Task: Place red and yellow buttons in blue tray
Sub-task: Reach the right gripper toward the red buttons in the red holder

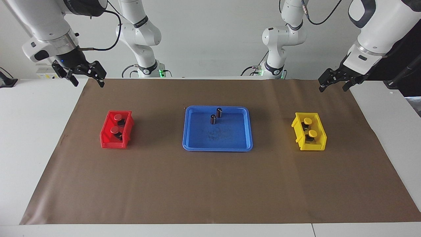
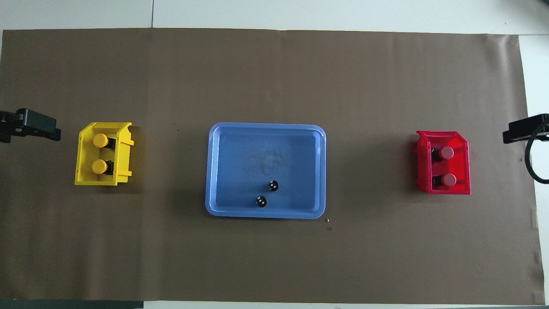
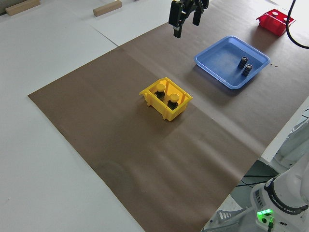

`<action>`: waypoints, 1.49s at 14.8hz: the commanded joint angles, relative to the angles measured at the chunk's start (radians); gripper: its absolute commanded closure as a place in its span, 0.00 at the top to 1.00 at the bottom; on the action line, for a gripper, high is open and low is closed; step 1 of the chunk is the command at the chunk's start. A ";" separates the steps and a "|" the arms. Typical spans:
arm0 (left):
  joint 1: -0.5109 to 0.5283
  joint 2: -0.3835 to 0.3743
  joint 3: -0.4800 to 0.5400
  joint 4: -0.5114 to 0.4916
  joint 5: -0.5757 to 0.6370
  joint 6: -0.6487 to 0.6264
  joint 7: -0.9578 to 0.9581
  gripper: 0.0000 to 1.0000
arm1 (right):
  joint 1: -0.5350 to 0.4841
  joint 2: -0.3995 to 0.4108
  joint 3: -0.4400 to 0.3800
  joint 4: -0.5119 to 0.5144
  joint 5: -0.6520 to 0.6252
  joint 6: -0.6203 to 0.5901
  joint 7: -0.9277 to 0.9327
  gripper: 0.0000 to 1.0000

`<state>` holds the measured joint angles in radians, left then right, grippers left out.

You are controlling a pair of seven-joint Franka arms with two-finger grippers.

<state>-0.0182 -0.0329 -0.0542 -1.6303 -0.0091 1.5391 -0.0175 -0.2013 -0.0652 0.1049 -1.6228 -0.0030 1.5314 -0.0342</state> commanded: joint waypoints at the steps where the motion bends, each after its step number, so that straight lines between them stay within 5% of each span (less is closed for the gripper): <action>1: -0.005 -0.051 0.007 -0.060 -0.014 0.035 -0.002 1.00 | -0.003 -0.013 0.006 -0.017 -0.006 0.006 0.014 1.00; 13: 0.007 -0.016 0.008 0.033 -0.014 -0.076 0.116 1.00 | -0.003 -0.013 0.006 -0.017 -0.006 0.007 -0.023 0.99; 15: 0.004 -0.024 0.008 0.009 -0.012 -0.064 0.132 1.00 | -0.004 -0.010 0.006 -0.023 -0.005 0.024 -0.027 0.93; 22: 0.015 -0.041 0.014 -0.023 -0.014 -0.051 0.136 1.00 | -0.013 0.007 0.006 -0.254 0.015 0.332 -0.049 0.83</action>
<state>-0.0082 -0.0556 -0.0454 -1.6350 -0.0091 1.4899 0.0968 -0.2007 -0.0546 0.1057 -1.7831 -0.0024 1.7667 -0.0508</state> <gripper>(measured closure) 0.000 0.137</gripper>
